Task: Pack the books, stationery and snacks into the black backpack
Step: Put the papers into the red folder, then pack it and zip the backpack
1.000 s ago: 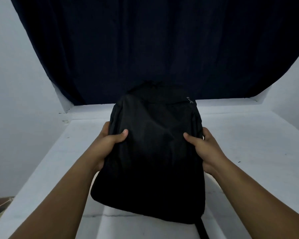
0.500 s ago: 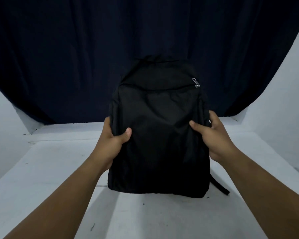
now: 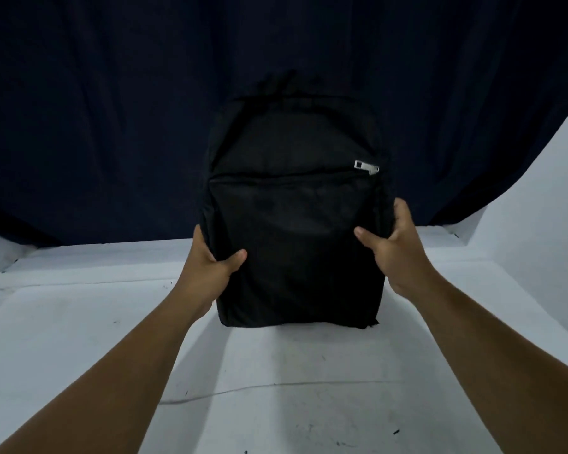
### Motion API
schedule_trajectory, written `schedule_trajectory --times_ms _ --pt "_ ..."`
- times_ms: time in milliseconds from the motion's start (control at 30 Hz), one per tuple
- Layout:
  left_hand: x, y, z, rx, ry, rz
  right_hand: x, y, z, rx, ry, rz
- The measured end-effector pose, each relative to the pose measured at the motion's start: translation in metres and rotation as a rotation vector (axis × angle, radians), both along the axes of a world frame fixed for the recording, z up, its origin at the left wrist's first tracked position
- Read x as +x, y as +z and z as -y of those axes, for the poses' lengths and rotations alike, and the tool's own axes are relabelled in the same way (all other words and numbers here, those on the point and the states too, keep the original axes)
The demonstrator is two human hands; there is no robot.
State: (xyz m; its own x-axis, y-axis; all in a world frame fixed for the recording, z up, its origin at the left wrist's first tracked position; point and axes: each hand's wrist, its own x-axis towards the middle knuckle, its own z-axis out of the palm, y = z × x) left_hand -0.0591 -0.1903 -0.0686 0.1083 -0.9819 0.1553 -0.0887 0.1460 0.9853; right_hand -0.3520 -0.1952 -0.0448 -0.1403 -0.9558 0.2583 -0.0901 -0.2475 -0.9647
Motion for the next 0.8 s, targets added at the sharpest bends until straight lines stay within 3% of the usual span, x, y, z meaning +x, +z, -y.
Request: schedule_trajectory --times_ms 133,267,400,600,800 --pt "0.0 -0.029 0.013 0.177 -0.059 -0.044 -0.018 -0.043 0.017 0.094 -0.006 -0.13" --pt "-0.001 -0.024 0.026 0.252 -0.146 -0.189 -0.026 -0.055 0.036 0.115 0.108 -0.039" --pt "-0.01 -0.026 0.036 0.347 -0.139 -0.176 -0.022 -0.061 0.045 0.163 0.139 -0.033" --pt "-0.016 -0.029 0.046 0.379 -0.125 -0.21 -0.021 -0.07 0.057 0.264 -0.001 -0.03" --pt "-0.028 -0.026 0.045 0.309 -0.079 -0.266 -0.009 -0.071 0.055 0.162 0.012 0.067"
